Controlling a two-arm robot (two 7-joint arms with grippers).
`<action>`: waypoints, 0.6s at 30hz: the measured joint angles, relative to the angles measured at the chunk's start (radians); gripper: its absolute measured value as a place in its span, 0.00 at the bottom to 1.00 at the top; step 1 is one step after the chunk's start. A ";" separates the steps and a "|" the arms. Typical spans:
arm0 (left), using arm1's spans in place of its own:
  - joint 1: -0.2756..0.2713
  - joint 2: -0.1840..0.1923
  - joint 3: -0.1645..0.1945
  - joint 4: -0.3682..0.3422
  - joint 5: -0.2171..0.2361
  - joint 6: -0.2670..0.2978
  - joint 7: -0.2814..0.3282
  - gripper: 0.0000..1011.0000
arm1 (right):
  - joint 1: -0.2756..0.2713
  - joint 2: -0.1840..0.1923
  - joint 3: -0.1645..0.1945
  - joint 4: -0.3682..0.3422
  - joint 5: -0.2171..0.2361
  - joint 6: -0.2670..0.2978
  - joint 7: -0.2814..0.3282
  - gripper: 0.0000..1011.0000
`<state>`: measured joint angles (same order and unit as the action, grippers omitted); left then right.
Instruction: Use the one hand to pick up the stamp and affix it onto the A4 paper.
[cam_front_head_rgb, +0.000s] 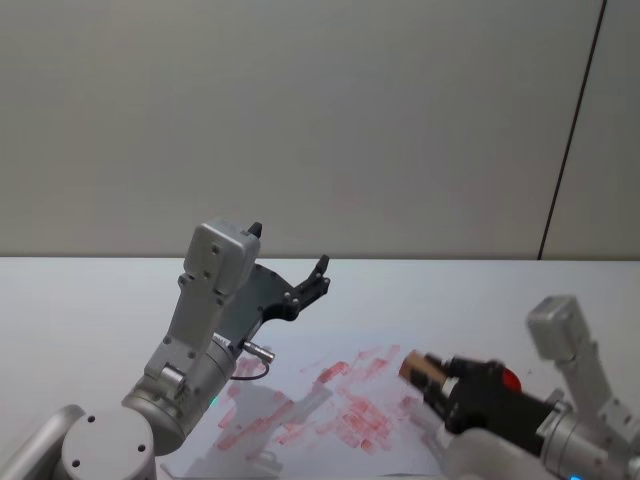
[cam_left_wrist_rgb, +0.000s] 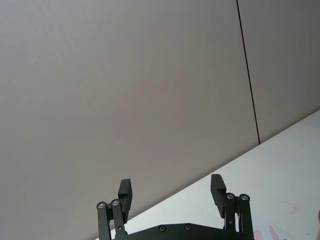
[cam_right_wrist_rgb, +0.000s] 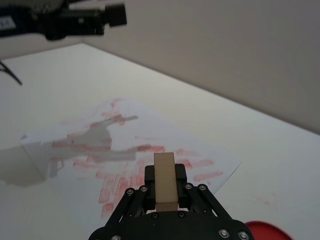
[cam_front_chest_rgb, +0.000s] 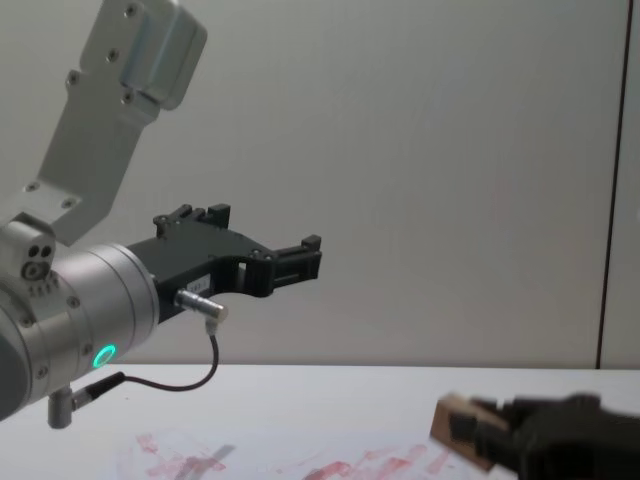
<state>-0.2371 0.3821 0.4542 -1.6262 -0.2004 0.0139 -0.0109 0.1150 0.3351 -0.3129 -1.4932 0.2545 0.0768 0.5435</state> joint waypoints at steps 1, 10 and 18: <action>0.000 0.000 0.000 0.000 0.000 0.000 0.000 0.99 | 0.002 0.001 0.005 -0.005 0.014 -0.007 -0.011 0.21; 0.000 0.000 0.000 0.000 0.000 0.000 0.000 0.99 | 0.012 0.014 0.036 -0.024 0.055 -0.027 -0.085 0.21; 0.000 0.000 0.000 0.000 0.000 0.000 0.000 0.99 | 0.011 0.034 0.057 -0.029 0.054 -0.023 -0.129 0.21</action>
<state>-0.2371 0.3821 0.4542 -1.6262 -0.2004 0.0139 -0.0109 0.1265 0.3690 -0.2557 -1.5220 0.3081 0.0541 0.4148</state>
